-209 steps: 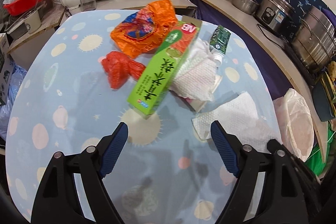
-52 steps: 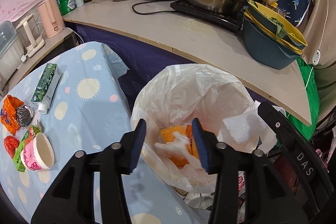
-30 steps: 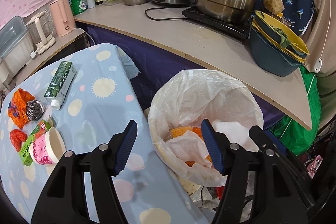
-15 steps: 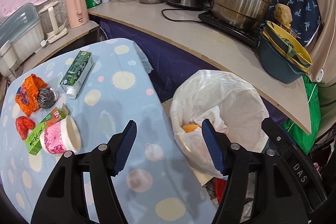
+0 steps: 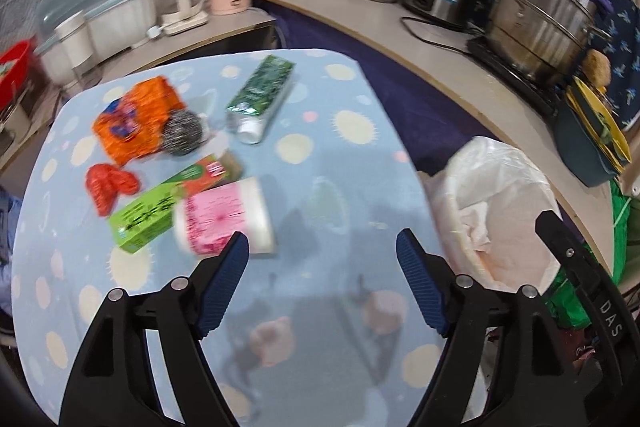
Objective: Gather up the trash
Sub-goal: 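Withdraw both grippers from the bin back over the table, then grasp the green NB box with the left gripper while the right gripper grasps the pink paper cup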
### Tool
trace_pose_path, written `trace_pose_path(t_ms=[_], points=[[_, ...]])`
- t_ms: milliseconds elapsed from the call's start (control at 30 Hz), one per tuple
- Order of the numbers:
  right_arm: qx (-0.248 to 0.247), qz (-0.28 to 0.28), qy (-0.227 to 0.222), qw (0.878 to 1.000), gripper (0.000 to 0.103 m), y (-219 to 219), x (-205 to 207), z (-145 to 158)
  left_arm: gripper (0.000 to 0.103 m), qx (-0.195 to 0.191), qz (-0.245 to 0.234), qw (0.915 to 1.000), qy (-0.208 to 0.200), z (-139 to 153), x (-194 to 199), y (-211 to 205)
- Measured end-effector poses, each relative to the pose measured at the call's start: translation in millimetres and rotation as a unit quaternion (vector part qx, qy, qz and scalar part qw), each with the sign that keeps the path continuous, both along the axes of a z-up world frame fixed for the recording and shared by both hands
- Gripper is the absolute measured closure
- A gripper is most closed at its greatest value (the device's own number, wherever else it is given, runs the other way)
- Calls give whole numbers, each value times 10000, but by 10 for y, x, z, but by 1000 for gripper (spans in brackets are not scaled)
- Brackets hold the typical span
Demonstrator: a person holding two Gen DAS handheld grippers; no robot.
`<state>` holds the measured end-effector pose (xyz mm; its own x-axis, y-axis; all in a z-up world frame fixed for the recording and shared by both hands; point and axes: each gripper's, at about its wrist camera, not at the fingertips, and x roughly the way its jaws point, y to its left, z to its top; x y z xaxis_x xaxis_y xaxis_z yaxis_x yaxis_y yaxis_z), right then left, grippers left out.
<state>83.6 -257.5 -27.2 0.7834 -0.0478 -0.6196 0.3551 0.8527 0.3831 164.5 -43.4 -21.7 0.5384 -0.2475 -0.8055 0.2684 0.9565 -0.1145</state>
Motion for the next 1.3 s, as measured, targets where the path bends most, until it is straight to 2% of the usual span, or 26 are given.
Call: trace_pose_path(t_ms=[467, 800, 933, 967, 1033, 1300], points=[[12, 1029, 399, 9939, 59, 1034, 451, -274, 30, 110, 891, 9957, 235, -245, 122, 1195], [-115, 1384, 564, 9887, 59, 1371, 793, -400, 30, 151, 1221, 9914, 437, -486, 283, 1683], [-117, 1450, 623, 9874, 59, 1432, 942, -447, 28, 201, 1177, 9918, 455, -577, 396, 1768], [-108, 1467, 636, 9871, 59, 1445, 979, -462, 24, 218, 1144, 9921, 463, -602, 421, 1778], [-99, 1511, 659, 9863, 59, 1476, 1054, -492, 22, 249, 1068, 9931, 425, -646, 468, 1788], [-45, 1680, 796, 9826, 59, 1577, 1281, -623, 18, 358, 488, 9980, 171, -792, 672, 1726]])
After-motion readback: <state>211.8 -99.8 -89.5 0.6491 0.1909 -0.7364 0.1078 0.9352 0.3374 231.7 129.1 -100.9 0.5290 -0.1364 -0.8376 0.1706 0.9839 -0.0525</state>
